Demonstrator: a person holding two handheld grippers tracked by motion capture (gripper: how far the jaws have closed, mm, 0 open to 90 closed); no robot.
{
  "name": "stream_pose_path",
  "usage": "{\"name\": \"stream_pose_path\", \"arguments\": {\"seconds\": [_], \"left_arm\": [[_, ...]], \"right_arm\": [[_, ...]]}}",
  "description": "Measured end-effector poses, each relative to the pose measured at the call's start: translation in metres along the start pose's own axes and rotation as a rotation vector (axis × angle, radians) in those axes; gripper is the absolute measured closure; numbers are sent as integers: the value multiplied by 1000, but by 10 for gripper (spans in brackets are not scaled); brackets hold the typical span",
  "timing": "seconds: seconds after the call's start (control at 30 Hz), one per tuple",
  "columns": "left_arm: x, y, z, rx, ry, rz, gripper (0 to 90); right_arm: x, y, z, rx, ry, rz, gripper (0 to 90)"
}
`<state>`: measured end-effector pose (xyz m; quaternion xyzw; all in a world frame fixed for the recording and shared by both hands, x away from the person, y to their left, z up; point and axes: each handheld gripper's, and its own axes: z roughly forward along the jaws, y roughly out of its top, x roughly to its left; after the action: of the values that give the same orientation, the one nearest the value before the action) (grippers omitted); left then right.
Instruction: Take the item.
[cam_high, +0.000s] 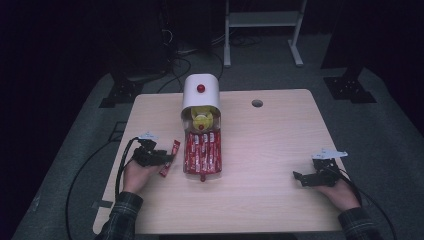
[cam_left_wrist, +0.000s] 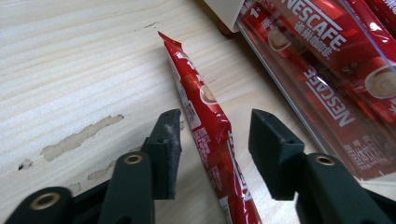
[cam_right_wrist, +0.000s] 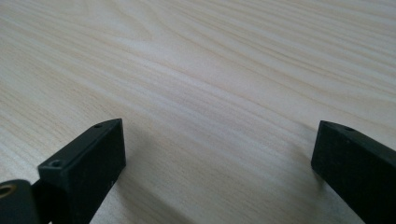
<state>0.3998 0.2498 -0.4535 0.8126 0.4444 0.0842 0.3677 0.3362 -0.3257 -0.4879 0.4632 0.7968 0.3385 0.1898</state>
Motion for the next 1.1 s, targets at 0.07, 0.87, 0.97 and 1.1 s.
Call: {"name": "stream_pose_path", "arguments": {"seconds": [0.07, 0.87, 0.97, 1.1], "left_arm": [[0, -1, -2, -7, 14, 4, 480], [-4, -19, -33, -43, 103, 5, 105], [-7, -22, -35, -38, 109, 6, 66], [-9, -30, -38, -28, 114, 26, 28]], "right_arm": [[0, 0, 0, 0, 0, 0, 21], [0, 0, 0, 0, 0, 0, 21], [0, 0, 0, -1, 0, 0, 21], [0, 0, 0, -1, 0, 1, 21]]}}
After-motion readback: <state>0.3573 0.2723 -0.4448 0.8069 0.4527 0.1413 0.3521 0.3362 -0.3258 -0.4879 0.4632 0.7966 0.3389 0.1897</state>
